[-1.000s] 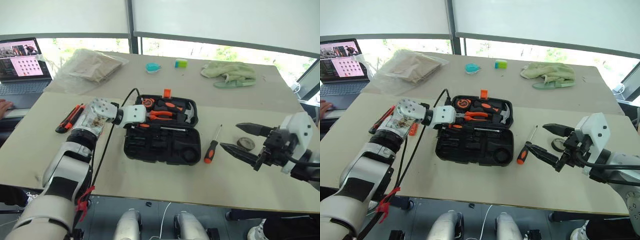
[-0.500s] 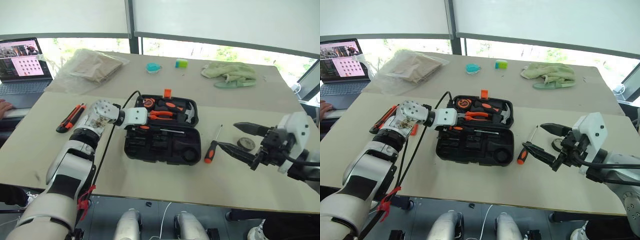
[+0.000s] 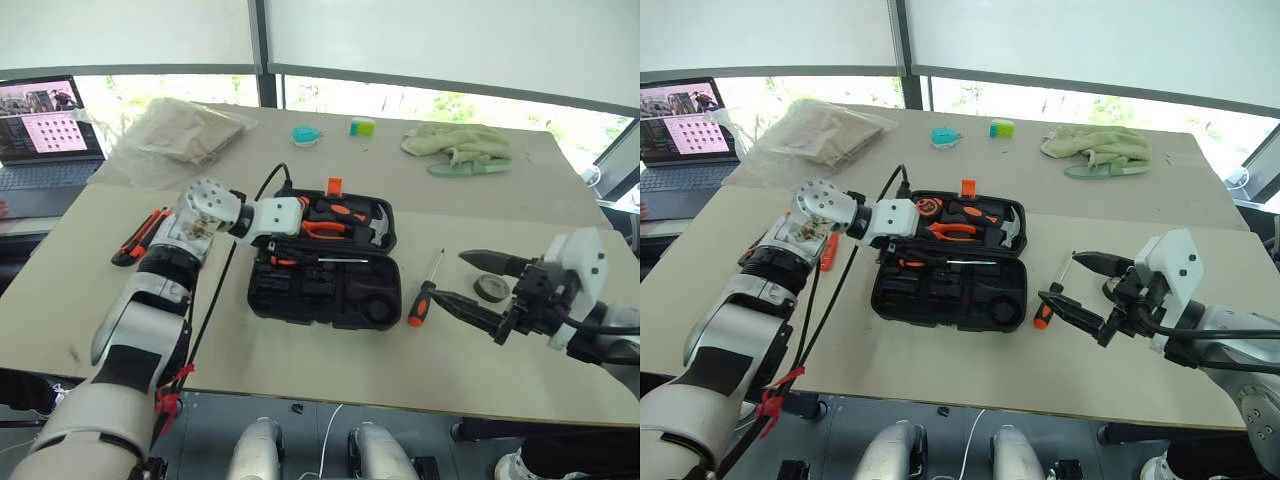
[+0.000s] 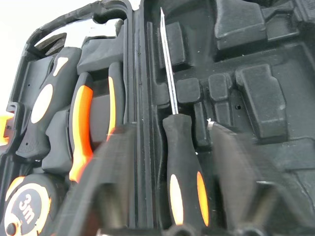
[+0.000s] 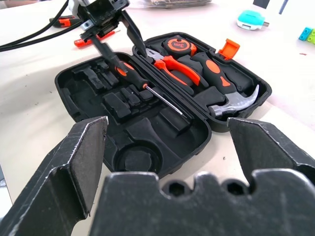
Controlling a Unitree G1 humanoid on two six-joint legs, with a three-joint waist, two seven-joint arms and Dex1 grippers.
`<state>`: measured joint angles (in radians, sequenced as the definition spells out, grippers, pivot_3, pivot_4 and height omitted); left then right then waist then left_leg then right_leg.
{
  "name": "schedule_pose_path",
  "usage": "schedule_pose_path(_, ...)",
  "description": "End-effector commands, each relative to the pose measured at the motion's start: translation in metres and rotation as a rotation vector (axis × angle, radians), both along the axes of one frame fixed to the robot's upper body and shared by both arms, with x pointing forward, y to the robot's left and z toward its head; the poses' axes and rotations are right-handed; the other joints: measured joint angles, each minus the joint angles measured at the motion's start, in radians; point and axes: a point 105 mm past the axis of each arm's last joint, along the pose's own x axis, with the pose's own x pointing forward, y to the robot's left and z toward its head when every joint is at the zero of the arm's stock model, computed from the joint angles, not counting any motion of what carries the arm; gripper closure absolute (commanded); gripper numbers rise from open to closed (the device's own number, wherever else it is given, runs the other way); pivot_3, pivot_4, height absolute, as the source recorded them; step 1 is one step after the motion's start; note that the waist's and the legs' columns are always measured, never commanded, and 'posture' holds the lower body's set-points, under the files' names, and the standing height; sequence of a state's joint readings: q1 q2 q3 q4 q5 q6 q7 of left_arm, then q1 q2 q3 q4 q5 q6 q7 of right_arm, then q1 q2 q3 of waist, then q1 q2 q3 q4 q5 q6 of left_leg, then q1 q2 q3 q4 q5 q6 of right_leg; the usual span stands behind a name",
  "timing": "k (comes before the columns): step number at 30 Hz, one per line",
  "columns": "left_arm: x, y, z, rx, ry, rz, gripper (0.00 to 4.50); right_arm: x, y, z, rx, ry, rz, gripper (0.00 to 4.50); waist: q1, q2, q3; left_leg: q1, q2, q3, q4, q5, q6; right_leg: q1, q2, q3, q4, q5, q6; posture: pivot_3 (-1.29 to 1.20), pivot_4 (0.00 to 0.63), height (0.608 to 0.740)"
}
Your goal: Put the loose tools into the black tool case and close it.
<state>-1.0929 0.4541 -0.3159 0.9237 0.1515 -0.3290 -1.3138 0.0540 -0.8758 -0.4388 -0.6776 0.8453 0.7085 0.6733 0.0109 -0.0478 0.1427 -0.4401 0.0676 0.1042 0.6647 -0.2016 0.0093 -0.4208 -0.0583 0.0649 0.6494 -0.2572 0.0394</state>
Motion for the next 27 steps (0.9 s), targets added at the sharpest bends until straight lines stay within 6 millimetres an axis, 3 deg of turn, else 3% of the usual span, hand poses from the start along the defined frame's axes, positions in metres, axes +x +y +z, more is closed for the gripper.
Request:
schedule_pose_path(1, 0.004, -0.008, 0.007, -0.004, -0.036, -0.004, 4.18, -0.001, 0.002, 0.006, -0.006, -0.036, 0.003, 0.00, 0.000, 0.000, 0.000, 0.000, 0.000, 0.000, 0.000, 0.000, 0.000, 0.000, 0.000, 0.000, 0.000, 0.000, 0.000, 0.00, 0.150, 0.740)
schedule_pose_path(2, 0.004, -0.009, 0.006, -0.004, -0.033, -0.004, 4.47, 0.000, 0.002, 0.007, -0.005, -0.037, 0.001, 0.00, 0.000, 0.000, 0.000, 0.000, 0.000, 0.000, 0.000, 0.000, 0.000, 0.000, 0.000, 0.000, 0.000, 0.000, 0.000, 0.00, 0.150, 0.740)
schedule_pose_path(11, -0.004, -0.011, -0.023, 0.116, 0.004, -0.050, 4.47, 0.002, 0.000, 0.006, 0.005, -0.036, -0.022, 0.00, 0.001, 0.000, 0.000, 0.000, 0.000, 0.000, 0.000, 0.000, 0.000, 0.001, 0.000, 0.000, 0.000, 0.000, 0.000, 0.00, 0.150, 0.740)
schedule_pose_path(17, 0.009, -0.012, -0.036, 0.155, -0.060, 0.033, 4.47, 0.005, -0.003, -0.004, -0.027, -0.017, -0.054, 0.00, 0.007, 0.002, -0.001, 0.001, 0.000, -0.003, 0.004, 0.000, 0.000, 0.004, 0.000, -0.001, 0.000, 0.001, 0.001, 0.00, 0.150, 0.740)
schedule_pose_path(23, 0.012, -0.014, -0.019, 0.029, 0.006, 0.089, 4.47, 0.002, -0.016, -0.009, -0.030, -0.004, -0.139, 0.00, 0.007, 0.002, -0.001, 0.001, -0.001, -0.007, 0.013, 0.002, 0.004, 0.011, 0.000, -0.003, 0.000, 0.003, 0.004, 0.00, 0.150, 0.740)
schedule_pose_path(27, -0.001, -0.015, 0.008, -0.120, 0.156, 0.036, 4.47, -0.006, -0.018, -0.013, -0.019, 0.014, -0.143, 0.00, -0.003, 0.002, -0.001, 0.000, -0.001, -0.008, 0.012, 0.002, 0.004, 0.011, 0.000, -0.003, 0.000, 0.004, 0.004, 0.00, 0.150, 0.740)
